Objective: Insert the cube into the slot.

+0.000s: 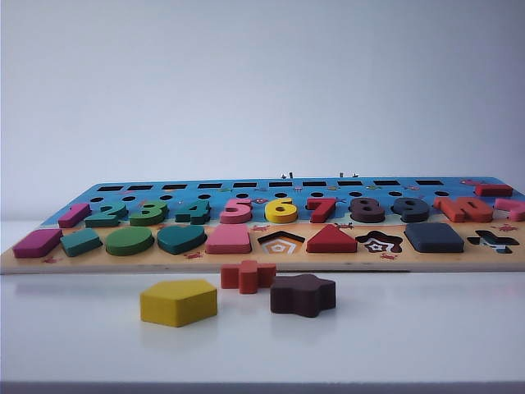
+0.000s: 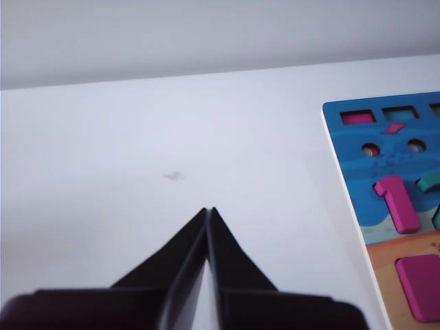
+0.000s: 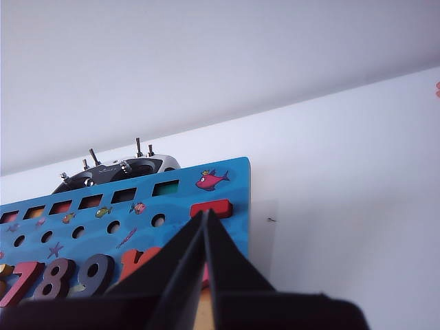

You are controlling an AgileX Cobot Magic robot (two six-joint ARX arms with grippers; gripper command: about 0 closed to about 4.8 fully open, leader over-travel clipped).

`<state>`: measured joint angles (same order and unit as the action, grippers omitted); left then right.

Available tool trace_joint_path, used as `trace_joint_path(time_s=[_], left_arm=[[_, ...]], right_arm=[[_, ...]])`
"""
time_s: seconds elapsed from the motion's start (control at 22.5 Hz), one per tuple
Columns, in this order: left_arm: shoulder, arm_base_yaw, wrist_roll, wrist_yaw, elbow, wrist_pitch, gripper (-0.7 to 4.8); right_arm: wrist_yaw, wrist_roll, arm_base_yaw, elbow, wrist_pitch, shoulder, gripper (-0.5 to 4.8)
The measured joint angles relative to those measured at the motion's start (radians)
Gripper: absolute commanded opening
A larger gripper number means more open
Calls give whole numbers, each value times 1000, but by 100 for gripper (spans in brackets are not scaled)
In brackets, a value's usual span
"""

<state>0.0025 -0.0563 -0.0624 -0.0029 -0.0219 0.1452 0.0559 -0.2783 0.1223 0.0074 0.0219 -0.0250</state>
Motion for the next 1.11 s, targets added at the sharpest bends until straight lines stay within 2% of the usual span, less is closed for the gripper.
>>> trace_joint_path(time_s=[1.11], left_arm=[[0, -2, 0, -3, 16, 1, 7]], right_arm=[[-1, 13, -16, 0, -33, 19, -4]])
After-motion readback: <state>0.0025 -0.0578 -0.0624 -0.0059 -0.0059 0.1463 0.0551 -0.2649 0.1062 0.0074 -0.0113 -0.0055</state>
